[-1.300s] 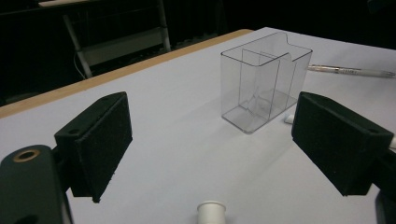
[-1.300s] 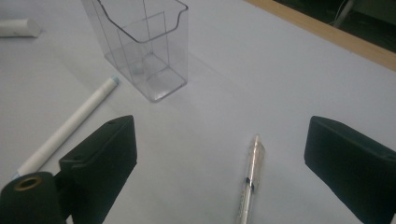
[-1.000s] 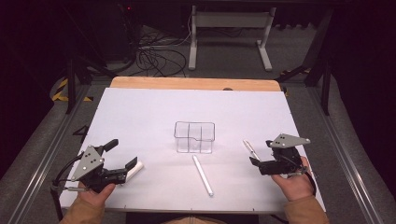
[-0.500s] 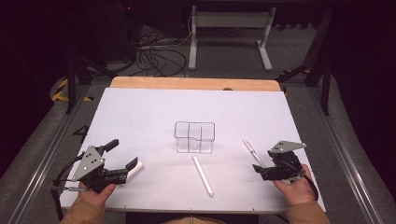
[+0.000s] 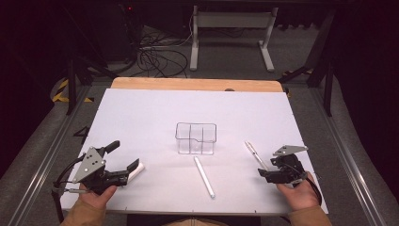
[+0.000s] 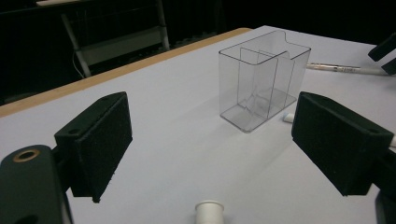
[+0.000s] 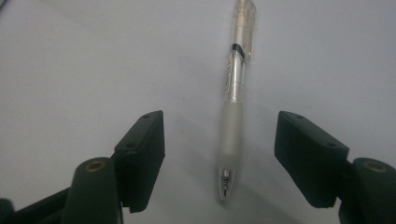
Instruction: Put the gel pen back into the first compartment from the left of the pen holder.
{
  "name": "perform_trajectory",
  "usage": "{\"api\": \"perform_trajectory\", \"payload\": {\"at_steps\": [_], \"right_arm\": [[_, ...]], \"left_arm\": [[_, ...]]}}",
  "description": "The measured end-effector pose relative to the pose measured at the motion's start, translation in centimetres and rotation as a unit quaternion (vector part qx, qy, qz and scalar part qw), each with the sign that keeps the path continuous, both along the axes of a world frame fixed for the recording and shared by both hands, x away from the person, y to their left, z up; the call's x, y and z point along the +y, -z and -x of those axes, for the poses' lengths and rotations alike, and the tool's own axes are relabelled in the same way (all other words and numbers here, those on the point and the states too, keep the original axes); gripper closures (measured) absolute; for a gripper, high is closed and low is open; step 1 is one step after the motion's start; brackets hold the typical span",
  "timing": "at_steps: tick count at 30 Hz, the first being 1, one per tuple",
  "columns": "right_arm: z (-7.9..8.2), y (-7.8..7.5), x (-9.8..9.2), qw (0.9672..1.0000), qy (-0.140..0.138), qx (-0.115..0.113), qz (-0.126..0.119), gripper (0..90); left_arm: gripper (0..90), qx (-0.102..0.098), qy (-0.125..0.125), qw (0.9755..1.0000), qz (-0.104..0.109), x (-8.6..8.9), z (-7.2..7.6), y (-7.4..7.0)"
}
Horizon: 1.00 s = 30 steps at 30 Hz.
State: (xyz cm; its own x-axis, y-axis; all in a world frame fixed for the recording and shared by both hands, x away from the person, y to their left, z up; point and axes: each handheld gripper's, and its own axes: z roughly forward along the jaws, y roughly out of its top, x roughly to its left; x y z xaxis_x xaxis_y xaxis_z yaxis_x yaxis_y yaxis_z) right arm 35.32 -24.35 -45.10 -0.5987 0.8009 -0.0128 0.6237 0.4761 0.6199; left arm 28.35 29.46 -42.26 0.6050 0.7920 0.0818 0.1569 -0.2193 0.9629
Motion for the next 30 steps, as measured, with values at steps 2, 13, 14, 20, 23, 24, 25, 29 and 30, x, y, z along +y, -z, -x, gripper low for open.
{"api": "perform_trajectory", "payload": {"at_steps": [2,13,14,20,23,24,25,29,30], "right_arm": [[0.0,0.2,0.1,1.0,0.004,0.001,0.007,38.7],[0.1,1.0,0.4,0.9986,0.047,0.001,0.026,49.1],[0.1,1.0,0.4,0.9986,0.048,0.001,0.022,50.2],[0.3,1.1,0.5,0.998,0.061,-0.007,0.016,55.5],[0.5,1.1,0.7,0.9981,0.058,-0.011,0.016,62.5],[0.6,1.1,0.7,0.9982,0.057,-0.01,0.016,64.0],[0.6,1.1,0.7,0.9982,0.057,-0.011,0.016,65.5],[0.7,1.3,0.5,0.9981,0.059,-0.018,0.007,70.2],[0.8,1.3,0.5,0.998,0.059,-0.021,0.007,70.9]], "left_arm": [[13.0,0.001,0.0,1.0,0.001,0.0,0.0,0.0],[13.0,0.001,0.0,1.0,0.0,0.0,0.0,0.0],[13.1,0.001,0.0,1.0,0.0,0.0,0.0,0.0],[13.1,0.001,0.001,1.0,0.0,0.0,0.0,0.0],[13.1,0.002,0.001,1.0,-0.001,-0.1,0.0,0.0],[13.1,0.002,0.001,1.0,-0.001,-0.1,0.0,0.0],[13.1,0.001,0.001,1.0,-0.002,0.0,0.0,0.0],[13.0,0.002,0.002,1.0,0.002,0.0,0.0,0.0],[13.1,0.003,0.002,1.0,0.003,0.0,0.0,0.0]]}}
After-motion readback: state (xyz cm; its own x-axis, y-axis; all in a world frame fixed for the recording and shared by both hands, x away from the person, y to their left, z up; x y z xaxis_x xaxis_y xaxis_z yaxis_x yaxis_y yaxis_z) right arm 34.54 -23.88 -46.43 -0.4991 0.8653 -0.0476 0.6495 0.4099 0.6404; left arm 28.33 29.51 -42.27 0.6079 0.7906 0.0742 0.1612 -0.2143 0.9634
